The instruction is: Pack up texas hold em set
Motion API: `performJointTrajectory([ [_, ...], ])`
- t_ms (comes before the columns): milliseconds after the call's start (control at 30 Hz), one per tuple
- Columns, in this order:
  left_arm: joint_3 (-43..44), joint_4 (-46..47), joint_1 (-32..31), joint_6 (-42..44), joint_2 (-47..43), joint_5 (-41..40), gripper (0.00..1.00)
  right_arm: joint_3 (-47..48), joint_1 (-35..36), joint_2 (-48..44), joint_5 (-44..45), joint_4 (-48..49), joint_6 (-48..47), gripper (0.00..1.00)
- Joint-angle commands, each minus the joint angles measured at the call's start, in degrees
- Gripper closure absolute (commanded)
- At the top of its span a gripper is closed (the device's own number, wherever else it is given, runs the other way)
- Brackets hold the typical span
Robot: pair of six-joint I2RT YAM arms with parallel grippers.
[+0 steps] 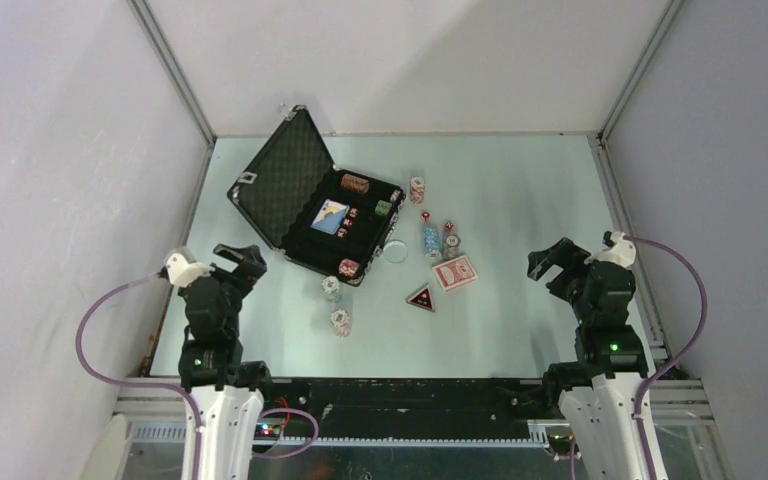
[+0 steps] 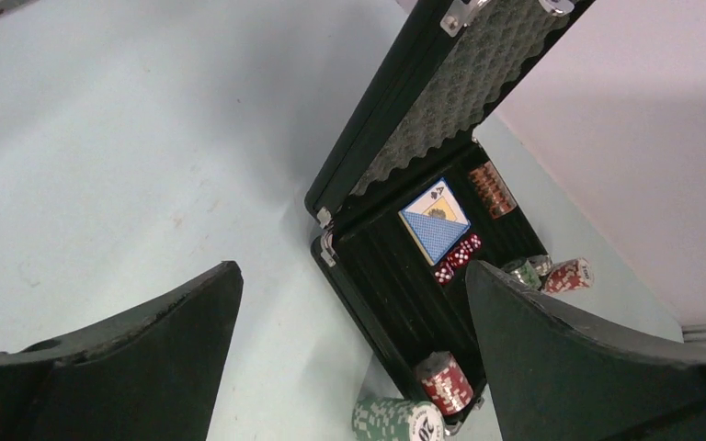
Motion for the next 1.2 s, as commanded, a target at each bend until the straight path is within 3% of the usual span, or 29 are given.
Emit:
performJointTrajectory([
  [0,2.9,-6.3,0.5,-3.5,-4.5,-2.7,0.00,2.0,-0.1,1.5,-4.6,2.9,-3.0,0.00],
  [100,1.7,-3.8,0.6,-1.1,-7.1,1.8,0.00,-0.2,-0.1,3.5,-10.9,8.2,-5.4,0.01],
  [200,-0.5,1.5,0.5,0.7,-8.1,12.3,0.00,-1.4,1.0,8.6,-20.6,16.5,-6.4,0.03],
  [300,-0.8,4.9,0.2,0.9,-5.7,17.3,0.00,-1.2,7.9,14.6,-19.4,22.8,-8.3,0.07],
  [400,-0.9,7.8,-1.2,0.2,-3.7,20.5,0.00,-0.3,16.7,21.6,-9.5,30.0,-13.2,0.08],
  [567,-1.8,12.0,-6.6,0.2,-2.5,21.9,0.00,3.0,26.0,33.3,-1.2,36.2,-19.6,0.10],
  [767,-1.7,13.3,-12.8,1.0,-1.8,19.2,0.00,11.1,27.1,47.7,1.1,36.6,-20.1,0.17],
  [1167,-7.1,20.3,-13.7,-0.5,-4.2,14.7,0.00,23.4,27.1,63.2,2.5,29.9,-20.2,0.22],
])
